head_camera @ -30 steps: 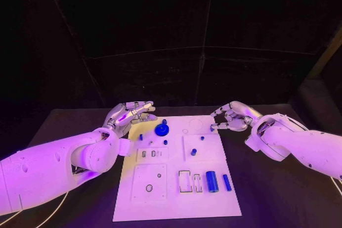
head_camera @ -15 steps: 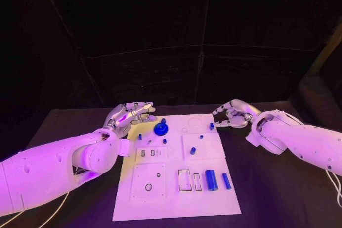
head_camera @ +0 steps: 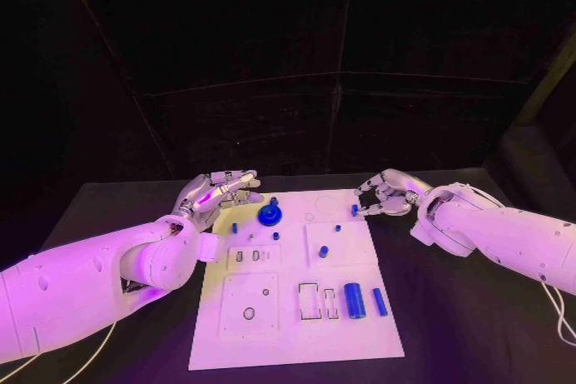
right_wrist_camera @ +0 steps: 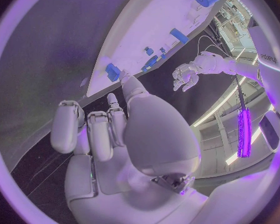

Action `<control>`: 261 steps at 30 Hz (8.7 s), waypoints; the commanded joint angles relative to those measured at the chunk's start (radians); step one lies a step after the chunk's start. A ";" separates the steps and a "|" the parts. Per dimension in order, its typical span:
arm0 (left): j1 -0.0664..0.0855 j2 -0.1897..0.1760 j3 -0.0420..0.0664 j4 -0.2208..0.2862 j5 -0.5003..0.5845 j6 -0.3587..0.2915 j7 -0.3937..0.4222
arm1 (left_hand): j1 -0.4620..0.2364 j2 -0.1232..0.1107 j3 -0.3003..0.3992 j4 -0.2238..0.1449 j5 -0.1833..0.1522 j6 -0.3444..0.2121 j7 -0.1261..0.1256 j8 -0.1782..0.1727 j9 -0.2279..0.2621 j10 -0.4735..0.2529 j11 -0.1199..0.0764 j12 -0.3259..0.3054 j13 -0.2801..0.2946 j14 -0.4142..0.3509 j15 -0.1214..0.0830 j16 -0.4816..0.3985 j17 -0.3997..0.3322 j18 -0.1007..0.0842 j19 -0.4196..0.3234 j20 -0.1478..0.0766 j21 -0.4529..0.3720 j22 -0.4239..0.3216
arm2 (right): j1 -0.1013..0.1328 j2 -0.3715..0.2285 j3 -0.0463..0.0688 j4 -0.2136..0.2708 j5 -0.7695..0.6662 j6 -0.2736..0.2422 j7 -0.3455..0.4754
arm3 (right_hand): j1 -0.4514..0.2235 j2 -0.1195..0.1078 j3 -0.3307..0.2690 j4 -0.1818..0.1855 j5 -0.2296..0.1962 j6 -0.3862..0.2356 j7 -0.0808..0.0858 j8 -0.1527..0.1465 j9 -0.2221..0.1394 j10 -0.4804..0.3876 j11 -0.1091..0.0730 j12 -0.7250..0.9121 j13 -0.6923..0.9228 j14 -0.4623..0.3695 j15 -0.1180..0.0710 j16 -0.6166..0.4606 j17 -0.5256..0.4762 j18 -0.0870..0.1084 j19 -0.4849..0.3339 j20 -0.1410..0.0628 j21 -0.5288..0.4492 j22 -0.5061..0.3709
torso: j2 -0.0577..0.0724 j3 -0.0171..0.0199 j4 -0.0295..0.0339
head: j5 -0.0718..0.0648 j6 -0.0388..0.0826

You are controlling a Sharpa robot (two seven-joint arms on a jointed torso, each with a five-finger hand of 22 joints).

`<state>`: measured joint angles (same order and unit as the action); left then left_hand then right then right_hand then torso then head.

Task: Assemble the parts on the task board

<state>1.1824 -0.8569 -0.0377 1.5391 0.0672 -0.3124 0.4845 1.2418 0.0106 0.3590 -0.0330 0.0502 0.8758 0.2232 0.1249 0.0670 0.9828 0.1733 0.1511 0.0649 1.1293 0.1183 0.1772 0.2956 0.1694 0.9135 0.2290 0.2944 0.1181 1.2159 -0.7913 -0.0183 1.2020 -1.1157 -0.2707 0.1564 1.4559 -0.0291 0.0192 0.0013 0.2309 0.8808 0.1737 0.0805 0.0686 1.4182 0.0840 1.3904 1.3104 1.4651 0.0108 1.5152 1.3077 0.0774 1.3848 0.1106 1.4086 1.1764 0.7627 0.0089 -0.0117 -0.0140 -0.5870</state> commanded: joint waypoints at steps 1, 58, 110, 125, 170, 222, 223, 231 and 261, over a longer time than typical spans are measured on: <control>0.001 0.000 0.000 0.001 -0.004 0.016 0.007 | -0.010 0.003 0.007 0.000 0.002 0.009 0.005 0.003 0.001 0.005 -0.001 0.004 -0.001 -0.002 -0.001 -0.005 0.002 0.013 -0.002 0.001 -0.005 -0.001 | 0.001 0.006 0.001 -0.009 -0.021 0.023 -0.003 | -0.002 0.014 0.001 -0.007 0.003 0.014 0.000 0.007 0.002 -0.004 0.000 0.002 0.049 0.076 -0.004 -0.002 0.126 0.000 -0.004 0.003 -0.004 0.002 | -0.001 -0.0001 0.0004 | 0.001 -0.001; 0.001 -0.003 0.000 0.002 -0.005 0.015 0.006 | -0.013 0.000 0.012 -0.003 0.002 0.007 0.007 0.003 0.000 0.004 0.000 0.003 -0.002 -0.002 0.000 -0.007 0.003 0.013 -0.002 0.001 -0.005 -0.001 | -0.008 0.057 0.001 -0.061 -0.041 0.032 -0.026 | -0.057 0.089 0.059 -0.026 -0.031 0.149 -0.036 0.050 0.001 0.022 -0.031 0.029 0.079 0.081 -0.030 0.006 0.144 -0.005 0.013 -0.021 0.007 0.029 | -0.001 0.0000 -0.0004 | 0.001 -0.016; 0.006 0.008 0.000 -0.048 0.027 -0.020 0.028 | -0.018 -0.001 0.035 -0.010 0.002 0.015 0.005 0.008 0.000 0.014 -0.002 0.005 -0.001 0.001 -0.002 -0.010 0.008 0.013 0.000 0.000 -0.003 -0.001 | -0.057 0.276 -0.037 0.260 -0.360 -0.090 -0.465 | -0.127 0.090 0.204 -0.032 -0.016 0.176 -0.045 0.038 0.000 0.031 -0.040 0.033 0.088 0.082 -0.039 0.008 0.152 -0.012 0.032 -0.031 0.023 0.063 | -0.039 -0.0179 0.0108 | 0.076 -0.075; 0.006 0.011 0.000 -0.049 0.028 -0.017 0.025 | -0.020 -0.001 0.038 -0.010 0.002 0.016 0.005 0.009 0.000 0.015 -0.002 0.006 -0.001 0.001 -0.002 -0.010 0.009 0.013 0.000 0.000 -0.003 -0.001 | -0.089 0.324 -0.040 0.223 -0.402 -0.081 -0.481 | -0.135 0.081 0.211 -0.032 -0.012 0.177 -0.045 0.037 0.000 0.031 -0.040 0.032 0.087 0.082 -0.039 0.008 0.150 -0.012 0.032 -0.031 0.023 0.063 | -0.040 -0.0180 0.0124 | 0.089 -0.089; 0.006 0.011 0.000 -0.050 0.028 -0.008 0.017 | -0.023 -0.003 0.042 -0.011 0.002 0.016 0.006 0.009 0.000 0.016 -0.002 0.006 -0.002 0.001 -0.002 -0.011 0.010 0.013 -0.001 -0.001 -0.003 -0.001 | -0.102 0.332 -0.040 0.229 -0.436 0.012 -0.507 | -0.174 0.022 0.218 -0.030 -0.020 0.168 -0.040 0.025 -0.001 0.026 -0.036 0.027 0.083 0.081 -0.036 0.006 0.147 -0.011 0.030 -0.029 0.020 0.060 | -0.040 -0.0180 0.0115 | 0.094 -0.098; 0.006 0.007 0.000 -0.062 -0.007 0.014 -0.010 | -0.049 -0.014 0.086 -0.020 0.002 0.050 -0.017 0.021 0.000 0.063 -0.025 0.002 -0.001 0.098 -0.034 0.036 0.046 0.016 0.088 -0.031 0.056 0.025 | -0.103 0.238 -0.039 0.325 -0.402 -0.204 -0.326 | -0.227 -0.071 0.055 0.064 -0.021 -0.032 0.008 -0.003 -0.001 -0.025 0.009 -0.019 0.027 0.078 0.002 -0.001 0.135 -0.009 0.022 0.006 0.010 0.044 | -0.042 -0.0174 0.0085 | 0.100 -0.101; 0.006 0.006 0.000 -0.064 -0.024 0.020 -0.021 | -0.059 -0.018 0.086 -0.017 0.001 0.059 -0.021 0.024 0.000 0.079 -0.032 0.003 0.001 0.126 -0.043 0.053 0.057 0.016 0.113 -0.040 0.075 0.033 | -0.101 0.219 -0.038 0.341 -0.383 -0.209 -0.290 | -0.223 -0.069 0.052 0.065 -0.018 -0.033 0.009 -0.002 -0.001 -0.025 0.010 -0.018 0.027 0.077 0.003 -0.001 0.134 -0.008 0.021 0.007 0.009 0.043 | -0.042 -0.0172 0.0081 | 0.100 -0.099; 0.010 -0.016 0.000 -0.079 -0.280 0.091 -0.158 | -0.189 -0.085 -0.059 0.068 0.001 0.167 -0.079 0.056 0.014 0.298 -0.102 0.093 0.056 0.346 -0.116 0.344 0.270 0.016 0.268 -0.113 0.223 0.111 | -0.054 0.080 -0.012 0.453 -0.232 -0.182 -0.091 | -0.177 -0.044 0.032 0.056 -0.002 -0.025 0.006 0.019 0.002 -0.040 0.007 -0.030 0.012 0.071 0.002 -0.013 0.112 -0.001 0.002 0.007 -0.008 0.009 | -0.045 -0.0150 0.0072 | 0.094 -0.088; 0.134 0.162 -0.072 -0.158 -1.131 0.421 -1.056 | -0.191 0.027 -0.510 0.321 -0.003 0.104 -0.171 0.411 0.330 0.337 -0.193 1.069 1.011 0.442 -0.202 1.394 1.275 -0.109 0.573 -0.208 1.097 1.128 | 0.092 -0.087 0.002 0.324 0.253 -0.011 -0.002 | -0.099 0.025 -0.021 0.037 0.004 -0.043 -0.006 0.059 0.000 -0.234 -0.008 -0.299 -0.301 0.001 -0.016 -0.244 -0.229 0.063 -0.156 -0.007 -0.255 -0.385 | -0.090 0.0041 0.0064 | 0.104 -0.104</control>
<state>1.3143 -0.7004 -0.1082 1.3871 -0.9905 0.0670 -0.4709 1.0537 0.0330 -0.1460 0.2862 0.0503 0.9887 0.0516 0.5315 0.3927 1.3185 -0.0165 1.2159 1.0740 1.4670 -0.0805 1.5678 1.3080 0.0765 1.4642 0.0284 1.3882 1.2425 1.3044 -0.8802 -0.0170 1.5288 -0.8669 -0.2960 0.1372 1.3463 -0.0012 0.0028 0.0376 0.2302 0.8446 0.1665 0.1327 0.0684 1.1912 0.0786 1.0945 1.0111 1.4630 0.0016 1.2748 1.0790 0.1326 1.2326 0.1052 1.1586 0.7925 0.6717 0.0138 -0.0051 0.0895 -0.6931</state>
